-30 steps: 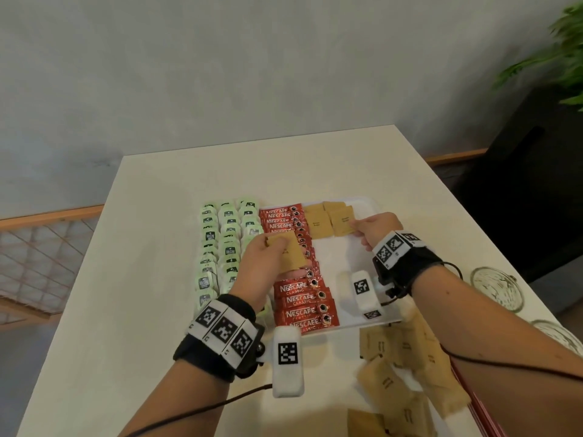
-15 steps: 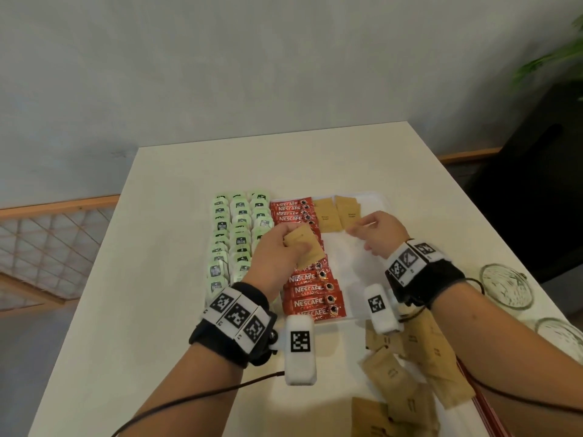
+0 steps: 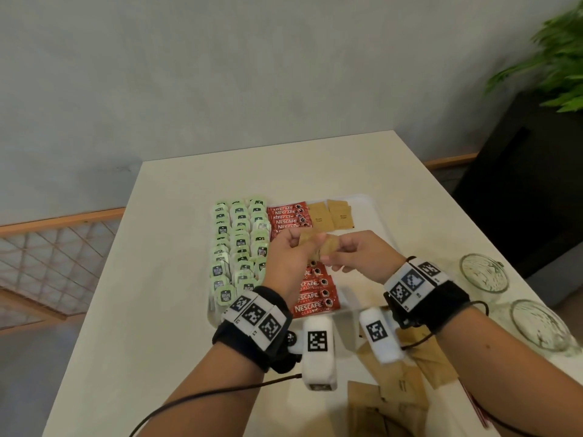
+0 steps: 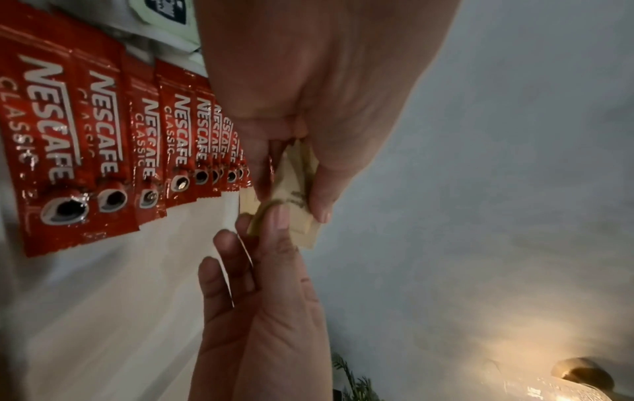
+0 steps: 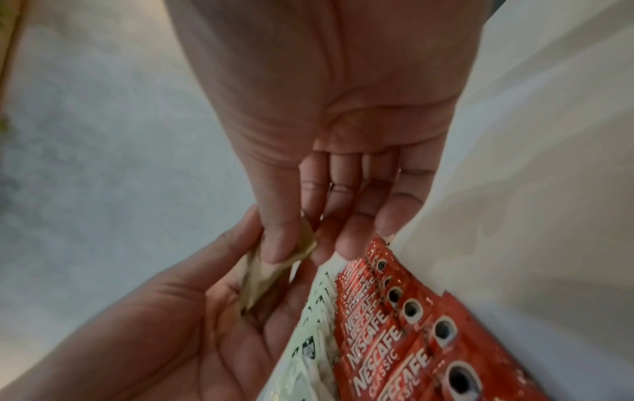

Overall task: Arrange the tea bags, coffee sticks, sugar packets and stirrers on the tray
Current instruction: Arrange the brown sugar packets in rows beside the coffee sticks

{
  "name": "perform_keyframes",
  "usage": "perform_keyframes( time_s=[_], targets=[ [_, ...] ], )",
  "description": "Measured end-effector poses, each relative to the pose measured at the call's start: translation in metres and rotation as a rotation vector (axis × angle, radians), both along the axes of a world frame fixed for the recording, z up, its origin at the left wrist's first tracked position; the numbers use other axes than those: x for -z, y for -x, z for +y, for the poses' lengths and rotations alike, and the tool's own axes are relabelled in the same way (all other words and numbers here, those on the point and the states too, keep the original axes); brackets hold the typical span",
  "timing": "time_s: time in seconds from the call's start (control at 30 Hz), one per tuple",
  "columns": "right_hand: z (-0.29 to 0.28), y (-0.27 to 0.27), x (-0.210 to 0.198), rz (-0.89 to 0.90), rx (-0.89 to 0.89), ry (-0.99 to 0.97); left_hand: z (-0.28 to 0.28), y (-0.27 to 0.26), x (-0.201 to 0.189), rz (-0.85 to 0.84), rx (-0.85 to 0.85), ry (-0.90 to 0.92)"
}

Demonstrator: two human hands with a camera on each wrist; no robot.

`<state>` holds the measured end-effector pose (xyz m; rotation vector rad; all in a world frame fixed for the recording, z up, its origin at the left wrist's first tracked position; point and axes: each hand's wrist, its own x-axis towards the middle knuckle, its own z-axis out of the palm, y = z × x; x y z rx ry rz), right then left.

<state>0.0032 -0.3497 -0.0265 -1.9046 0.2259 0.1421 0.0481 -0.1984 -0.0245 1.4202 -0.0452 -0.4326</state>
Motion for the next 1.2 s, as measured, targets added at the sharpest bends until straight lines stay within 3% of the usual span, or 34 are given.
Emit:
perform_keyframes(
  time_s=[0.33, 0.47, 0.7, 0.87, 0.97, 1.07, 1.2],
  targets=[
    [-0.013, -0.004, -0.021, -0.019, 0.087, -0.042, 0.017, -0.002, -0.014, -0.054, 0.183, -0.137],
    [-0.012, -0.004, -0.026, 0.001, 0.152, -0.149, 0.015, -0.007, -0.016, -0.054, 0.13, -0.15],
    [-0.007, -0.002, -0.013, 0.06, 0.095, -0.083, 0.014, -0.014, -0.01, -0.033, 0.073, -0.138],
    [-0.026, -0.021, 0.003, 0.011, 0.329, 0.028, 0.025, -0.022, -0.01, -0.089, -0.088, -0.108],
    [-0.038, -0.037, 0.023, 0.114, 0.449, 0.108, 0.034, -0.031, -0.008, -0.107, -0.14, -0.109],
    [-0.035, -0.052, 0.039, 0.253, 0.429, 0.129, 0.04, -0.036, -0.005, -0.111, -0.164, -0.115],
    [-0.028, -0.065, 0.048, 0.279, 0.424, 0.226, 0.046, -0.04, 0.0, -0.107, -0.16, -0.121]
  ],
)
